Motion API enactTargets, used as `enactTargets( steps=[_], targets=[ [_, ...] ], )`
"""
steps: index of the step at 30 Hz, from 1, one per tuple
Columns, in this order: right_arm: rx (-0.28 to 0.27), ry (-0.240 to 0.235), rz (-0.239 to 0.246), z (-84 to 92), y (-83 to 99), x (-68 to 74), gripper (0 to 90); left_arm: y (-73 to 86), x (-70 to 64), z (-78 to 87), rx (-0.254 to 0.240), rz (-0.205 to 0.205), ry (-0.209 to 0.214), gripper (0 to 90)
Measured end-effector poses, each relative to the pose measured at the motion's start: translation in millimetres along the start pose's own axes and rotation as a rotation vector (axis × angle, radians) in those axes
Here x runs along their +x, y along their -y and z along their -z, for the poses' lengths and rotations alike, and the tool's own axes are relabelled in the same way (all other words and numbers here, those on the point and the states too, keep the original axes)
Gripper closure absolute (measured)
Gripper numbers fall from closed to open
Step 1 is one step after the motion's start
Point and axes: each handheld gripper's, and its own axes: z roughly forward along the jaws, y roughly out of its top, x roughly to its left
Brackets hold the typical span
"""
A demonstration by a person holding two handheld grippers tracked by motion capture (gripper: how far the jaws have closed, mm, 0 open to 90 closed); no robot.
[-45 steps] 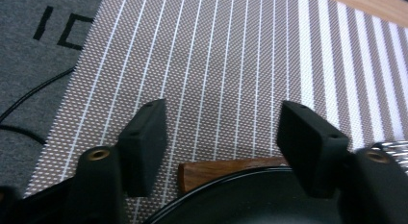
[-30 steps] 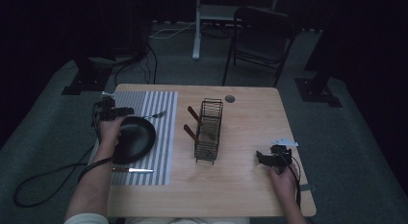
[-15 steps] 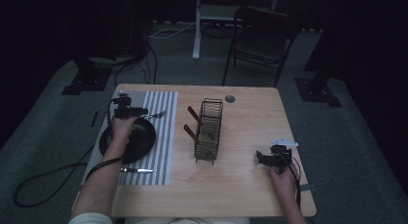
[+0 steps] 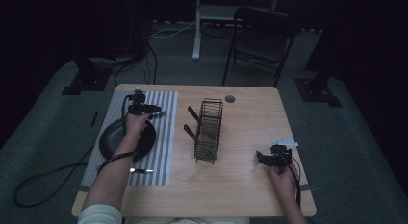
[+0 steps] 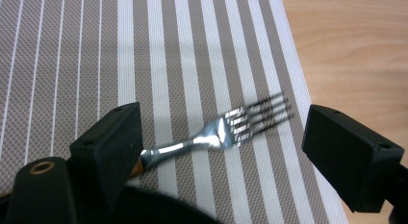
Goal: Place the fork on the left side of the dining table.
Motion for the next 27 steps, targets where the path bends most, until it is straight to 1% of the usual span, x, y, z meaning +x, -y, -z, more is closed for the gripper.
enactTargets(
  steps=[3,6,9,10,13,16,18,20,22,24,25,27],
  targets=[
    [0.0,0.0,0.0,0.0,0.0,0.0,12.2,-7.6,-7.6,-6.6,0.015,-0.006,-0.005,14.6],
    [0.0,0.0,0.0,0.0,0.0,0.0,12.2,-13.5,-14.9,-13.9,0.024,0.007,0.019,14.6],
    [0.0,0.0,0.0,0.0,0.0,0.0,12.2,-16.6,-24.7,-23.0,0.048,-0.019,0.017,14.6],
    [0.0,0.0,0.0,0.0,0.0,0.0,12.2,-17.1,-27.7,-25.8,0.051,-0.016,0.024,14.6],
    [0.0,0.0,0.0,0.0,0.0,0.0,12.2,-17.8,-36.8,-33.5,0.05,-0.027,0.026,14.6],
    [0.0,0.0,0.0,0.0,0.0,0.0,12.2,-18.0,-43.4,-41.4,0.074,-0.062,0.037,14.6],
    [0.0,0.0,0.0,0.0,0.0,0.0,12.2,-17.9,-45.8,-46.1,0.099,-0.076,0.037,14.7],
    [0.0,0.0,0.0,0.0,0.0,0.0,12.2,-17.3,-46.3,-49.7,0.112,-0.072,0.06,14.6],
    [0.0,0.0,0.0,0.0,0.0,0.0,12.2,-16.0,-46.6,-52.6,0.151,-0.092,0.067,14.6],
    [0.0,0.0,0.0,0.0,0.0,0.0,12.3,-14.4,-47.6,-53.6,0.184,-0.116,0.062,14.7],
    [0.0,0.0,0.0,0.0,0.0,0.0,12.2,-13.4,-48.2,-53.4,0.193,-0.12,0.067,14.7],
    [0.0,0.0,0.0,0.0,0.0,0.0,12.2,-11.6,-49.1,-51.5,0.202,-0.125,0.062,14.7]
  ],
)
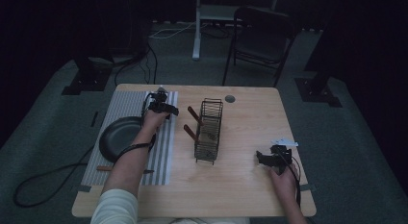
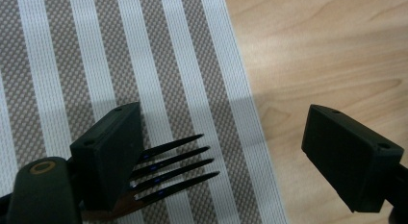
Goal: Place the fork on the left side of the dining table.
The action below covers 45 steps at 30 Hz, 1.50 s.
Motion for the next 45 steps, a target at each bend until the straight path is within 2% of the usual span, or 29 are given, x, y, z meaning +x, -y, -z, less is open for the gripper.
enactTargets(
  steps=[4,7,10,13,15,18,21,24,30,35,39,45],
  targets=[
    [0.0,0.0,0.0,0.0,0.0,0.0,12.2,4.4,-2.5,5.0,0.012,-0.007,-0.002,14.7],
    [0.0,0.0,0.0,0.0,0.0,0.0,12.2,8.8,-2.0,10.9,-0.003,0.001,0.008,14.7],
    [0.0,0.0,0.0,0.0,0.0,0.0,12.2,13.7,-2.3,16.6,-0.049,0.0,0.01,14.6],
    [0.0,0.0,0.0,0.0,0.0,0.0,12.2,19.7,-2.7,25.4,-0.106,0.003,-0.01,14.6],
    [0.0,0.0,0.0,0.0,0.0,0.0,12.2,25.5,-2.9,31.3,-0.144,0.007,-0.03,14.6],
    [0.0,0.0,0.0,0.0,0.0,0.0,12.2,34.8,-0.6,41.5,-0.196,-0.014,-0.082,14.6],
    [0.0,0.0,0.0,0.0,0.0,0.0,12.2,42.8,6.2,52.6,-0.247,-0.017,-0.094,14.5],
    [0.0,0.0,0.0,0.0,0.0,0.0,12.2,50.7,12.8,61.4,-0.263,-0.037,-0.123,14.6],
    [0.0,0.0,0.0,0.0,0.0,0.0,12.2,68.7,25.5,76.7,-0.302,-0.008,-0.16,14.6],
    [0.0,0.0,0.0,0.0,0.0,0.0,12.2,86.0,37.7,87.9,-0.325,0.006,-0.162,14.6],
    [0.0,0.0,-0.001,0.0,-0.1,0.1,12.2,99.9,48.6,92.6,-0.326,0.028,-0.17,14.6],
    [0.0,0.0,-0.001,0.0,-0.1,0.1,12.2,118.6,59.3,99.4,-0.328,0.054,-0.158,14.6]
  ],
)
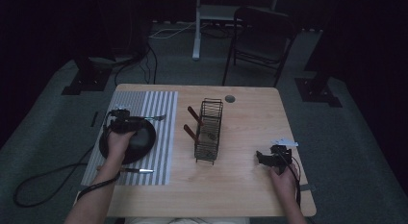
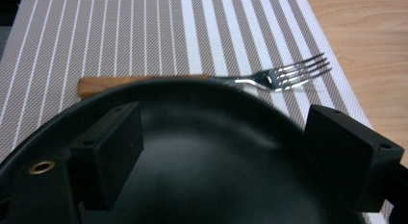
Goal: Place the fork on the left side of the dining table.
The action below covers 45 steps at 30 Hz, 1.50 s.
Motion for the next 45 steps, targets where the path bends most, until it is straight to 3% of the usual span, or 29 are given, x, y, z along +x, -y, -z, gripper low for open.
enactTargets(
  steps=[5,13,28,33,37,45],
  targets=[
    [0.001,0.0,0.0,0.0,0.0,0.0,12.2,10.5,4.6,8.9,-0.007,0.016,0.01,14.6],
    [0.001,0.0,0.0,0.1,0.0,0.0,12.2,27.3,7.2,26.2,-0.019,0.01,0.028,14.6],
    [0.0,0.0,0.001,0.0,0.0,-0.1,12.2,73.1,19.4,64.3,-0.045,0.023,0.055,14.6],
    [0.0,0.0,-0.001,0.0,0.0,0.0,12.2,89.0,21.0,73.2,-0.048,0.017,0.063,14.6],
    [0.001,0.0,-0.002,0.1,-0.1,0.1,12.2,99.8,21.2,78.3,-0.057,0.034,0.072,14.6],
    [0.001,0.0,-0.002,0.1,-0.1,0.1,12.2,116.1,18.2,93.2,-0.077,0.018,0.048,14.5]
  ],
)
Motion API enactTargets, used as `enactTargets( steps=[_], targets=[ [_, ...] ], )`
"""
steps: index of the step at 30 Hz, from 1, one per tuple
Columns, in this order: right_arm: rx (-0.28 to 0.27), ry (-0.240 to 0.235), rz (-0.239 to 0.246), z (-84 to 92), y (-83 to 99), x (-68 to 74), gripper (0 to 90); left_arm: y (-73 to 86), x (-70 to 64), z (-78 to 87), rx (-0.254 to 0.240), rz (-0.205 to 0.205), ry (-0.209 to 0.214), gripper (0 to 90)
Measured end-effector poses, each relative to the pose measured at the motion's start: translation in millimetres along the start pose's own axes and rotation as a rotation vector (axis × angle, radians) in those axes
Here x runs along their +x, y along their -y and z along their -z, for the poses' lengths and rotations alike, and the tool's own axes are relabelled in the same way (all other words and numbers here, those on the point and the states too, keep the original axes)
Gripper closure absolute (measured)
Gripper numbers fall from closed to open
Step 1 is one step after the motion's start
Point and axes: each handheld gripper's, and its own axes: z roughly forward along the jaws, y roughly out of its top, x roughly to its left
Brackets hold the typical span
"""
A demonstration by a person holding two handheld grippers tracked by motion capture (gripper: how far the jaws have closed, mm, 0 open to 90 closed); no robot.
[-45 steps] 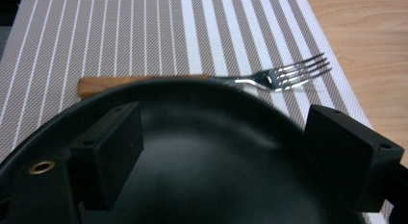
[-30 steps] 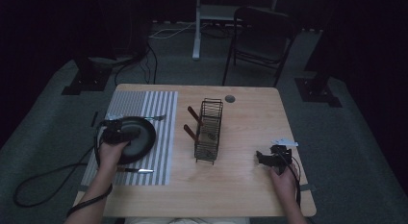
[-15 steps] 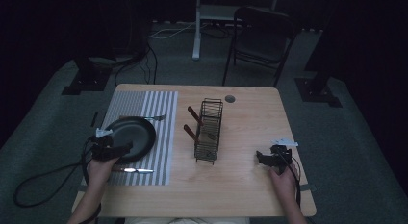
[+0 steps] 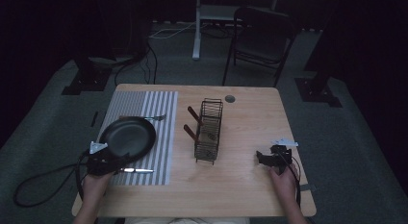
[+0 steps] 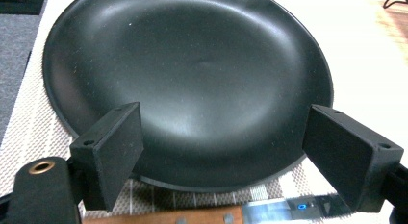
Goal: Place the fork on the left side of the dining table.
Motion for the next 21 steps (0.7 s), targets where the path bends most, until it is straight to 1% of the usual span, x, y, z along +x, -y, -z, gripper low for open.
enactTargets(
  steps=[3,5,8,10,12,13,14,15,17,19,20,21],
  targets=[
    [0.0,0.0,0.0,0.0,0.0,0.0,12.2,7.8,1.4,7.3,0.002,-0.007,-0.018,14.5],
    [0.0,0.0,0.0,0.0,0.0,0.0,12.2,14.4,2.8,11.6,-0.002,-0.002,-0.032,14.5],
    [0.0,0.0,0.0,0.0,0.0,0.0,12.2,24.5,4.0,16.5,-0.01,0.003,-0.072,14.5],
    [0.0,0.0,0.0,0.0,0.0,0.0,12.2,29.9,4.5,20.0,-0.026,0.019,-0.101,14.6],
    [0.0,0.0,-0.001,0.0,0.0,0.0,12.2,34.0,4.9,24.4,-0.05,0.026,-0.127,14.6],
    [0.0,0.0,0.0,0.0,0.0,0.0,12.2,35.6,5.0,26.5,-0.055,0.023,-0.152,14.5],
    [0.0,0.0,0.0,0.0,0.0,0.0,12.2,37.9,5.0,28.7,-0.07,0.027,-0.166,14.5],
    [0.0,0.0,0.0,0.0,0.0,0.0,12.2,39.0,5.3,30.0,-0.069,0.027,-0.172,14.6],
    [0.0,0.0,0.0,0.0,0.0,0.0,12.2,42.9,5.2,32.5,-0.068,0.041,-0.197,14.6],
    [0.0,0.0,0.0,0.0,0.0,0.0,12.2,47.8,6.1,34.6,-0.072,0.053,-0.21,14.6],
    [0.0,0.0,0.0,0.0,0.0,0.0,12.2,49.9,6.6,34.6,-0.065,0.058,-0.22,14.6],
    [0.0,0.0,0.0,0.0,-0.1,0.0,12.2,52.1,7.3,34.8,-0.07,0.07,-0.223,14.6]
  ],
)
